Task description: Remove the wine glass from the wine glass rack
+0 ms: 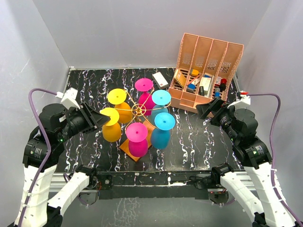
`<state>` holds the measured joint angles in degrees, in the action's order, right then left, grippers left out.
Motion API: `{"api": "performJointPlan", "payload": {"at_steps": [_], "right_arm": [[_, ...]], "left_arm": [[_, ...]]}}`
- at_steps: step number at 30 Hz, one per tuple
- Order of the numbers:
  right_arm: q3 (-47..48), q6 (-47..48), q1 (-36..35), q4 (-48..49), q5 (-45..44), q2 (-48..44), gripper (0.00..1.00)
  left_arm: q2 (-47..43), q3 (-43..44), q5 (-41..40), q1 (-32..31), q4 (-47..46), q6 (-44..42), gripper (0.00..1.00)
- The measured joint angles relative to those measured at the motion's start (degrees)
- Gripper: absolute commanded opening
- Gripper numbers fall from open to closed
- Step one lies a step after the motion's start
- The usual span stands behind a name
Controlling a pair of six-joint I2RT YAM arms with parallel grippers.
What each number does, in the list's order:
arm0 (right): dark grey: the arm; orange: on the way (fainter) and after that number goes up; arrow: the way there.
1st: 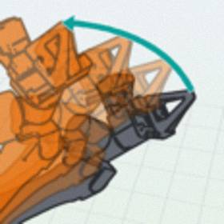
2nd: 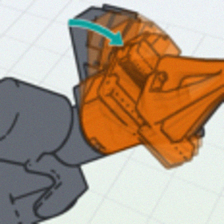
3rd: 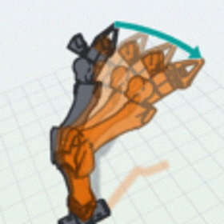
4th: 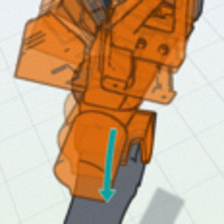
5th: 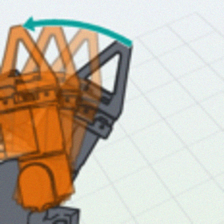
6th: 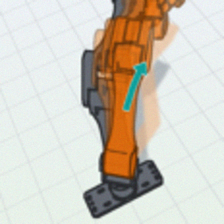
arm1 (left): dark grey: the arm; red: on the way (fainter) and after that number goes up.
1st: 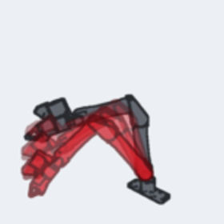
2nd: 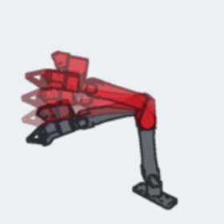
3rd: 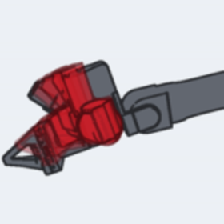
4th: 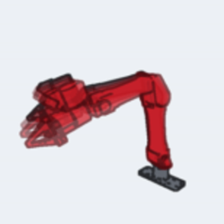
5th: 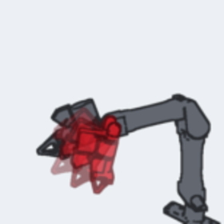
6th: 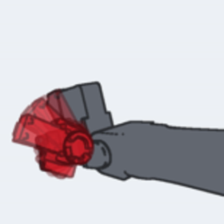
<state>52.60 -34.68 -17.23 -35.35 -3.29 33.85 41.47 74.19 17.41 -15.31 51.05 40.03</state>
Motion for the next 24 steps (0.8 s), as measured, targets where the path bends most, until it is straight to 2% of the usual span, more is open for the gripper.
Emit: {"api": "performJointPlan", "payload": {"at_steps": [24], "right_arm": [[0.00,-0.42,-0.02,0.00,-1.11,-0.17,0.98]], "left_arm": [[0.72,3.52,-0.48,-0.02,1.70,0.61,0.07]]}}
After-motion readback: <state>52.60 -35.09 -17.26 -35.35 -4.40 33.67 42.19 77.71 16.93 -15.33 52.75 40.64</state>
